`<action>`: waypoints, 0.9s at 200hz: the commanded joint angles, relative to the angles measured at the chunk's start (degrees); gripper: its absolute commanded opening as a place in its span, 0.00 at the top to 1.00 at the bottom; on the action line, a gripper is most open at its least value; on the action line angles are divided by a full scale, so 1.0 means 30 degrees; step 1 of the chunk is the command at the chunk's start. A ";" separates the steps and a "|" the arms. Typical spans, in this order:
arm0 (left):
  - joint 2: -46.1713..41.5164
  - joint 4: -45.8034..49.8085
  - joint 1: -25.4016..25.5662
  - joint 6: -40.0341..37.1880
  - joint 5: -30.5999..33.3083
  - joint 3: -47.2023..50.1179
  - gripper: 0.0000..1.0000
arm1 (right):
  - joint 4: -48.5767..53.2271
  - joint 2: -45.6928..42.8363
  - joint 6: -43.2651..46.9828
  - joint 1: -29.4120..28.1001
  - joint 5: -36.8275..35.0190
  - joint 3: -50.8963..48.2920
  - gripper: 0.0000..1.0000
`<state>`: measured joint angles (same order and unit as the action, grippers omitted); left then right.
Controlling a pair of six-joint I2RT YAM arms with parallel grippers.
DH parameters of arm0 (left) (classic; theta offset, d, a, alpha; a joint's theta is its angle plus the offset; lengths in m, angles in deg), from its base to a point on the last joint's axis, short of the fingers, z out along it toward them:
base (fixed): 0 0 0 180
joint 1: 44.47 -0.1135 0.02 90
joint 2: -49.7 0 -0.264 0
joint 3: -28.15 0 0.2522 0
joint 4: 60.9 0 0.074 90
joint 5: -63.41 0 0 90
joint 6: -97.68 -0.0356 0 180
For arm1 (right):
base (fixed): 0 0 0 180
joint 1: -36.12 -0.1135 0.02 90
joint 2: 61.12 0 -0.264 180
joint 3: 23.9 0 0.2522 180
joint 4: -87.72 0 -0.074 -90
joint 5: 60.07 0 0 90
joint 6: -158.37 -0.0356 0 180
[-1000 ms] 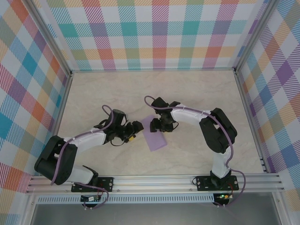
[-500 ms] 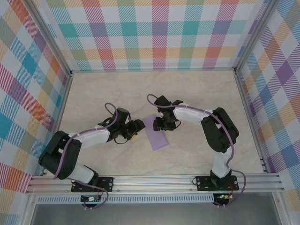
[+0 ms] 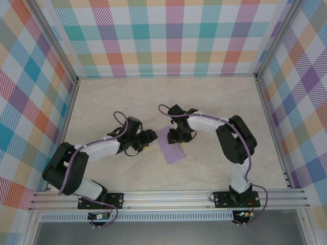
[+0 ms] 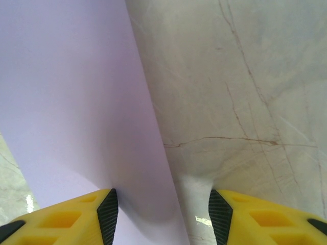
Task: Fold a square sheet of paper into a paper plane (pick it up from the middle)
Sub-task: Fold the square sheet of paper in half at the center of the table, then hold the square sheet of paper at the center of the table.
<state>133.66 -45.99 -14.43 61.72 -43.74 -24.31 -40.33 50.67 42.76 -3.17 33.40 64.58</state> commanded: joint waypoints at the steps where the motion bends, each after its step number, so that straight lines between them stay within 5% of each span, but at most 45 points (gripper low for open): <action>1: 0.0050 0.1004 0.0328 0.0033 0.0836 -0.0489 0.34 | -0.0006 0.1217 0.0298 0.0171 0.0013 0.0052 0.46; 109: -0.2024 0.4253 0.0131 -0.0771 0.3193 -0.0429 0.34 | -0.0804 0.2044 -0.1067 0.0864 0.1188 -0.0589 0.42; 180: -0.2092 0.4454 -0.0441 -0.0967 0.2758 -0.0691 0.34 | -0.1415 0.2359 0.0698 0.0868 0.1207 -0.0797 0.39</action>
<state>127.81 -33.60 -15.15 60.08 -35.28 -24.53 -40.04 51.83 41.93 -0.98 38.45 65.30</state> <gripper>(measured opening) 0.656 0.609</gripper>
